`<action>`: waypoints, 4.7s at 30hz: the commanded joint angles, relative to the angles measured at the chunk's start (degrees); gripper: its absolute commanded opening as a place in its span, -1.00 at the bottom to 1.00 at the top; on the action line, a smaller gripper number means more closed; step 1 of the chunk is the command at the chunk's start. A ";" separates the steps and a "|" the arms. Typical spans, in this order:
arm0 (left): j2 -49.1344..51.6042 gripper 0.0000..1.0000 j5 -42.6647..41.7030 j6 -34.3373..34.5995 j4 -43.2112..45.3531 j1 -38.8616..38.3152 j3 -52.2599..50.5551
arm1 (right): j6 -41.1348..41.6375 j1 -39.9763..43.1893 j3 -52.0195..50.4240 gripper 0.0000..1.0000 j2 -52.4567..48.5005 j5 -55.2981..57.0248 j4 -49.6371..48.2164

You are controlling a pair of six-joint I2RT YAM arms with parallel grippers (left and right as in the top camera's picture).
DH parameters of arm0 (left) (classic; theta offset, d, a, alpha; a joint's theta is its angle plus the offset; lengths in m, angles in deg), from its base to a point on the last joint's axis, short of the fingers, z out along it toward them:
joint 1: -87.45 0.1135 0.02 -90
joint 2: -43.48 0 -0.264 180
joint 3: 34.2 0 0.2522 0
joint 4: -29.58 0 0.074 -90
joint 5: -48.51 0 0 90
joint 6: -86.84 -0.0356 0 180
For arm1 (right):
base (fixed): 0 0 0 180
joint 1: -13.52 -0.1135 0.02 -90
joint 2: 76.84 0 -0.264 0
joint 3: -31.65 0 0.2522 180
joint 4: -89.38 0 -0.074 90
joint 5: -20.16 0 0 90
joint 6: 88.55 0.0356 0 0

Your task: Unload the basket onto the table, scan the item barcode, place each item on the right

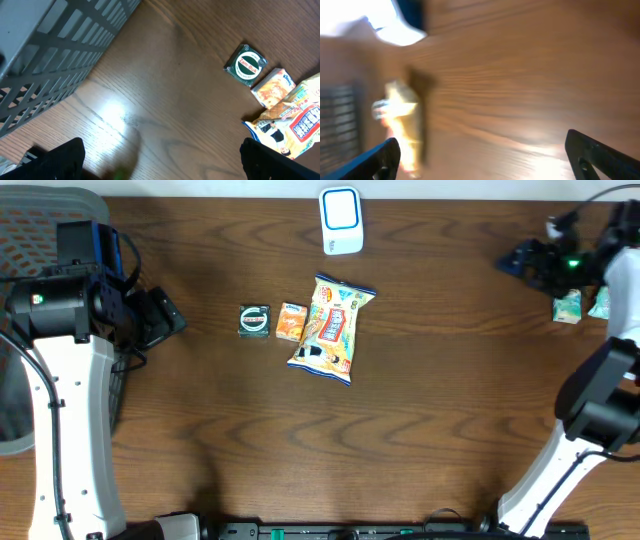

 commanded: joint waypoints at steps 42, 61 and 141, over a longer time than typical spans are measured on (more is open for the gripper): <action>0.39 0.95 0.33 0.28 -0.17 0.13 -0.28 | 21.38 -33.90 -19.61 -0.97 13.53 20.55 -17.99; 0.39 0.95 0.33 0.28 -0.17 0.13 -0.28 | 20.28 -41.66 -19.65 -0.98 19.87 44.50 -7.50; 0.39 0.96 0.33 0.28 -0.17 0.13 -0.28 | 43.89 -52.74 -32.13 0.99 10.84 63.67 -19.54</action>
